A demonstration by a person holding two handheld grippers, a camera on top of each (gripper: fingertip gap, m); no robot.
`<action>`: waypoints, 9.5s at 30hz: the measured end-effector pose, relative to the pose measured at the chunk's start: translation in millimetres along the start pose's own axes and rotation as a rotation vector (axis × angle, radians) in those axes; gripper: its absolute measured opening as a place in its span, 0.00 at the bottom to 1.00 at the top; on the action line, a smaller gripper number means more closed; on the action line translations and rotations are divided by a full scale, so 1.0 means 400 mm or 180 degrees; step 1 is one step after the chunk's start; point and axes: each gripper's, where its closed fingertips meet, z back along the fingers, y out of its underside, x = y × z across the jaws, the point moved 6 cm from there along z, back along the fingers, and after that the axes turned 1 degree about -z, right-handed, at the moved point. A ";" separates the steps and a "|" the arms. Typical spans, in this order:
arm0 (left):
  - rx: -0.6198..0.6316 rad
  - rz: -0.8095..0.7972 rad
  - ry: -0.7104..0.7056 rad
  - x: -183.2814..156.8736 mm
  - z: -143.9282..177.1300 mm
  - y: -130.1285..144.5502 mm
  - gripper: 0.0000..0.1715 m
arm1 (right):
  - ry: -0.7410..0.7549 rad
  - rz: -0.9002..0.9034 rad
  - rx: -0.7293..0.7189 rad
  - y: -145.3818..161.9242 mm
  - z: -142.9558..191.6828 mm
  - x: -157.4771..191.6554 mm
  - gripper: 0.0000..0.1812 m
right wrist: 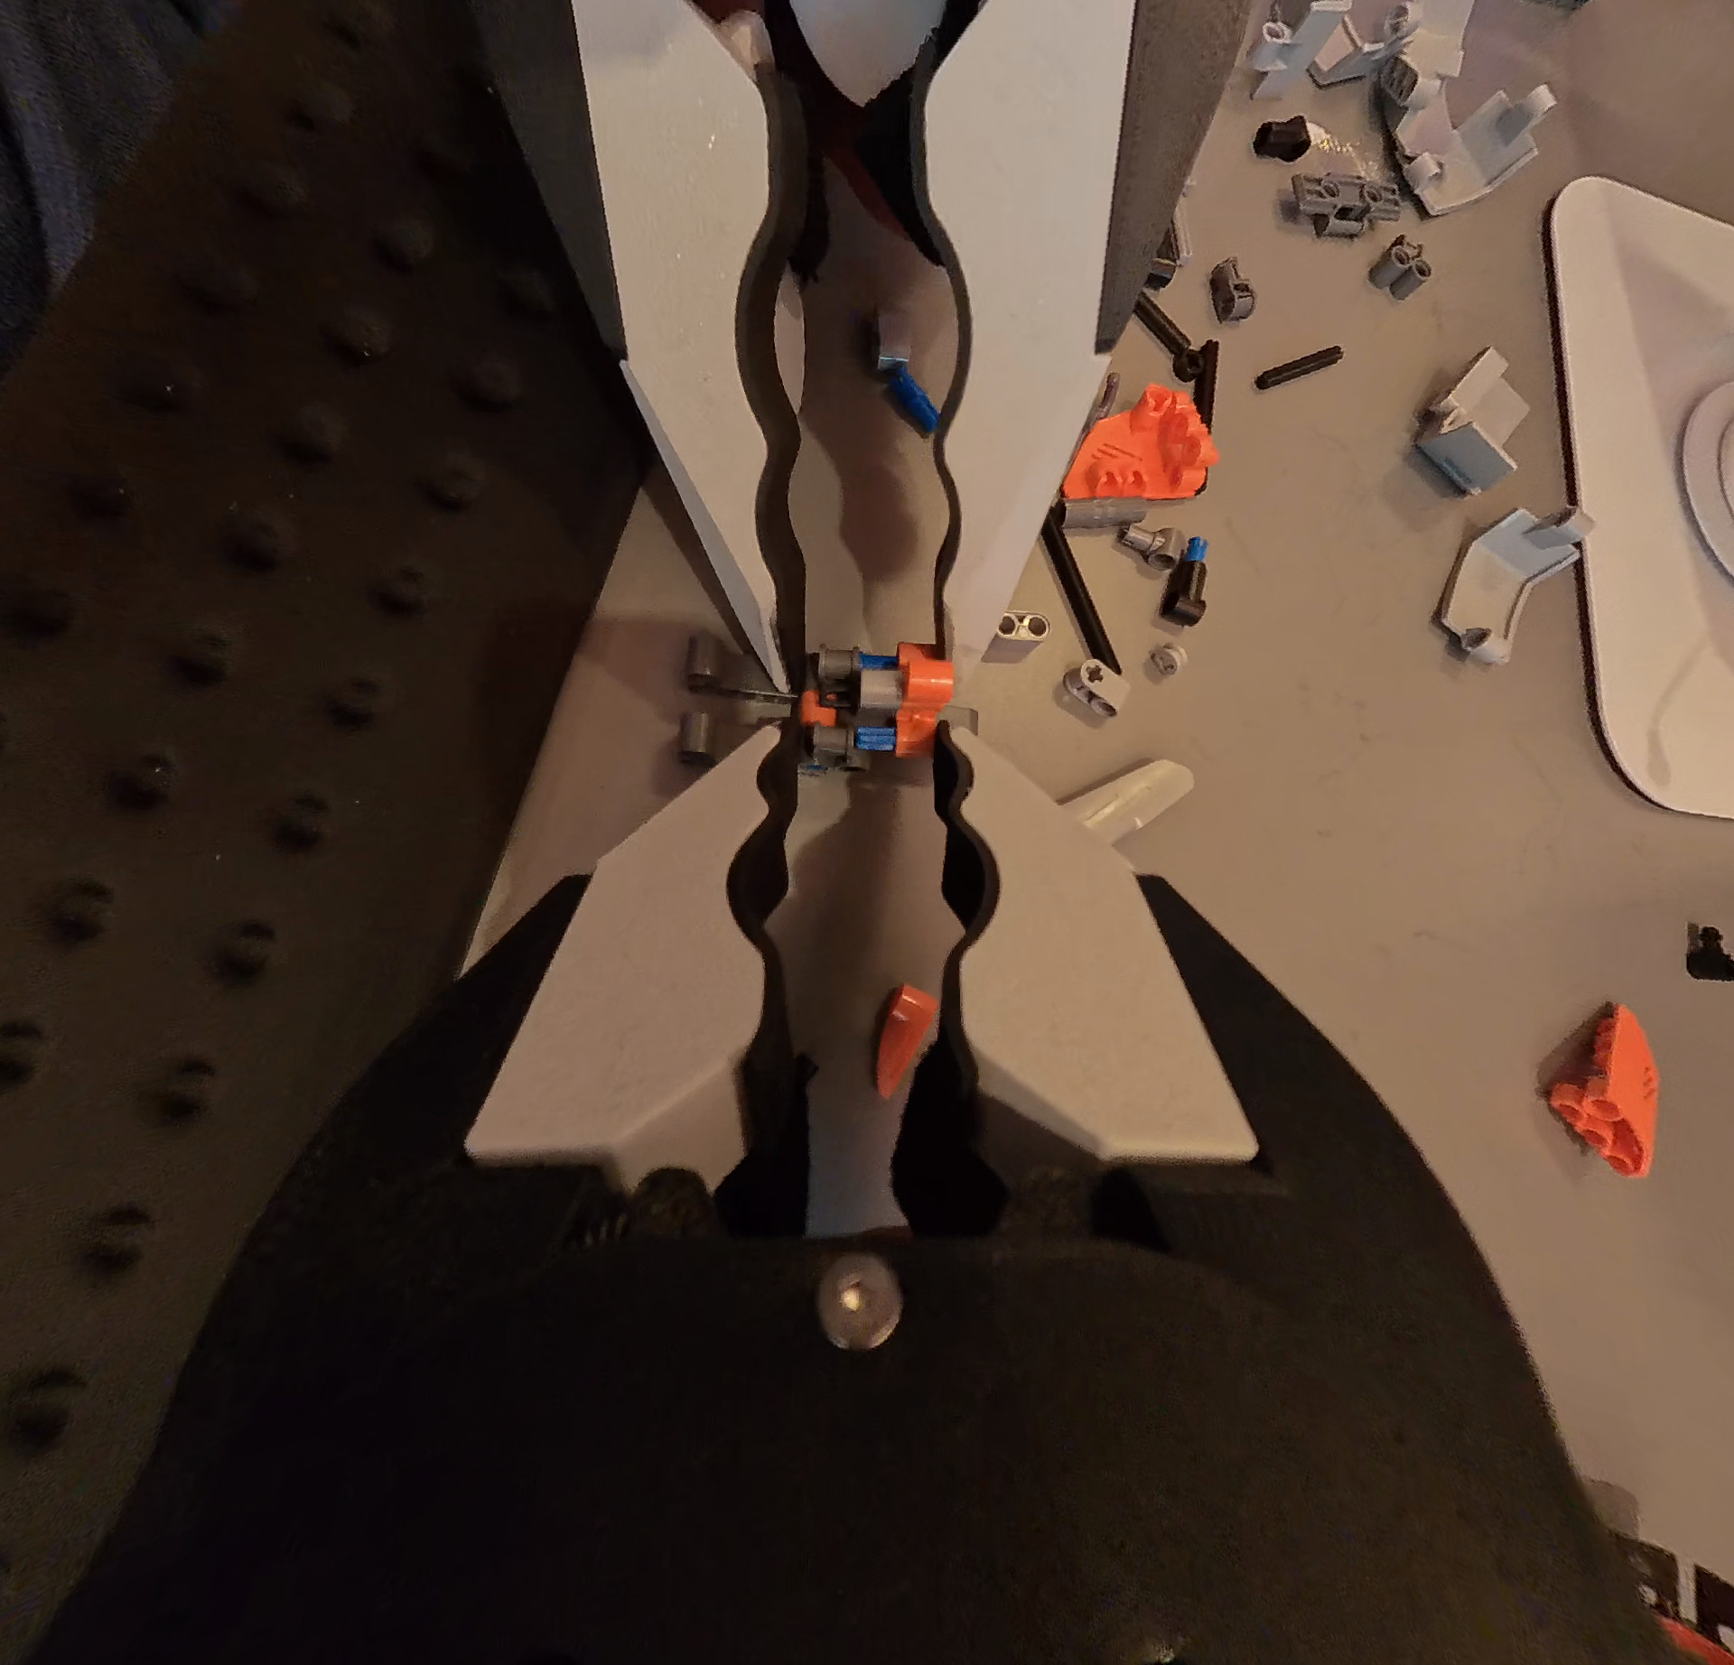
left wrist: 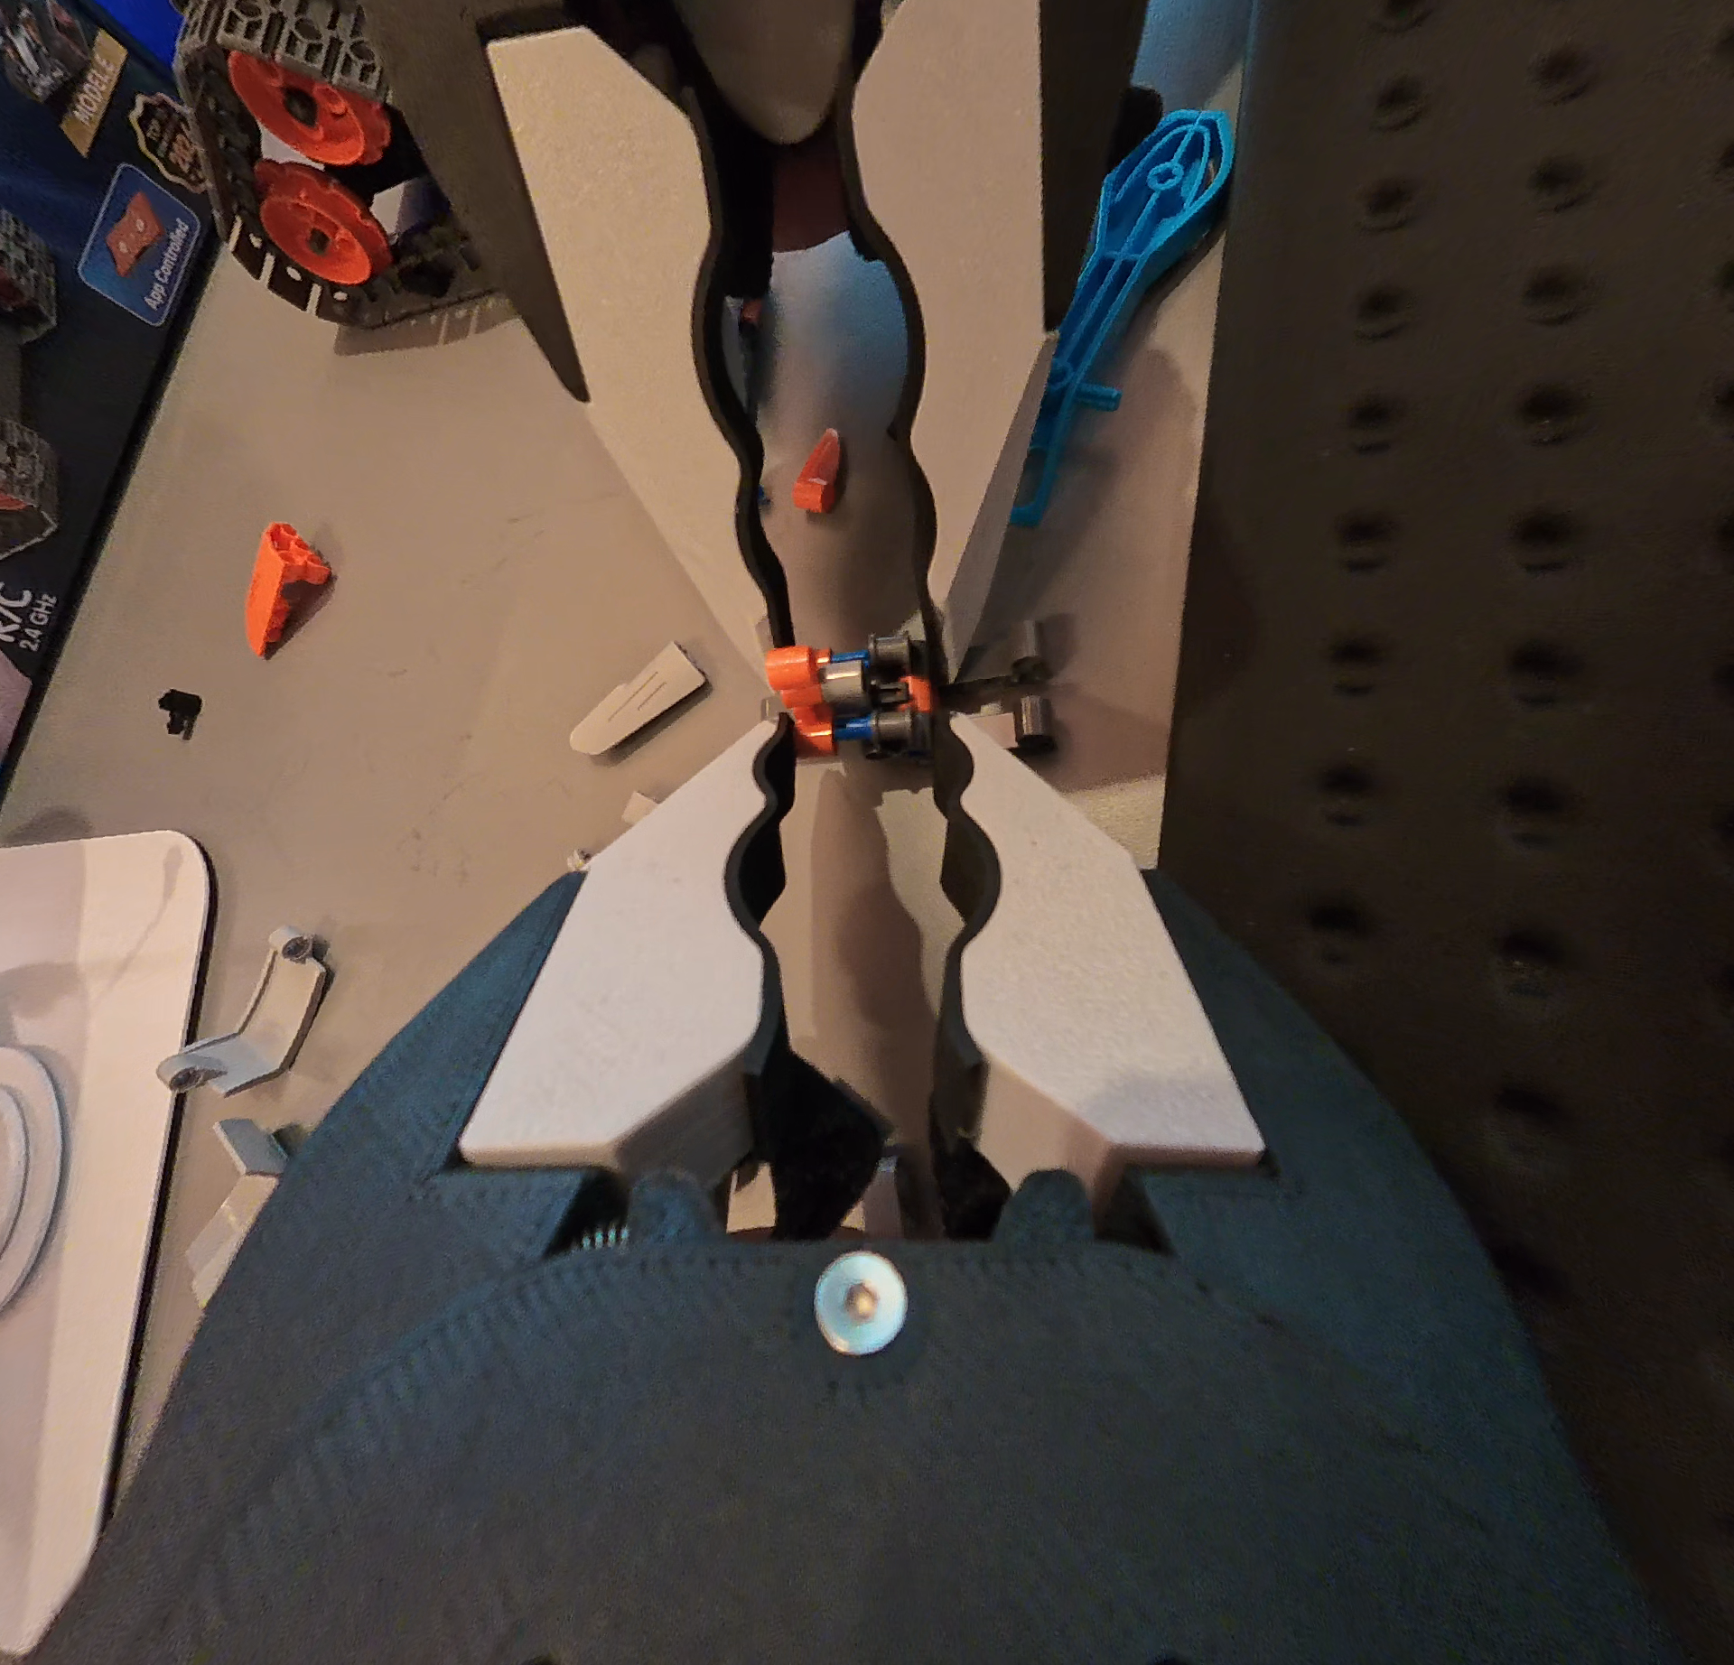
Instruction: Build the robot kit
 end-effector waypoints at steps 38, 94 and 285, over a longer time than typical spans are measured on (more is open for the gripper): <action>-0.0203 -0.0033 0.0236 0.004 -0.021 -0.015 0.15 | 0.0156 0.0009 0.0068 0.015 0.020 0.017 0.14; -0.0346 -0.0109 0.0268 0.010 -0.023 -0.029 0.13 | 0.0459 0.0388 -0.0025 0.027 0.033 0.033 0.14; -0.0661 0.0208 0.0664 0.058 -0.031 -0.026 0.03 | 0.0609 0.0286 -0.0023 0.040 0.050 0.022 0.12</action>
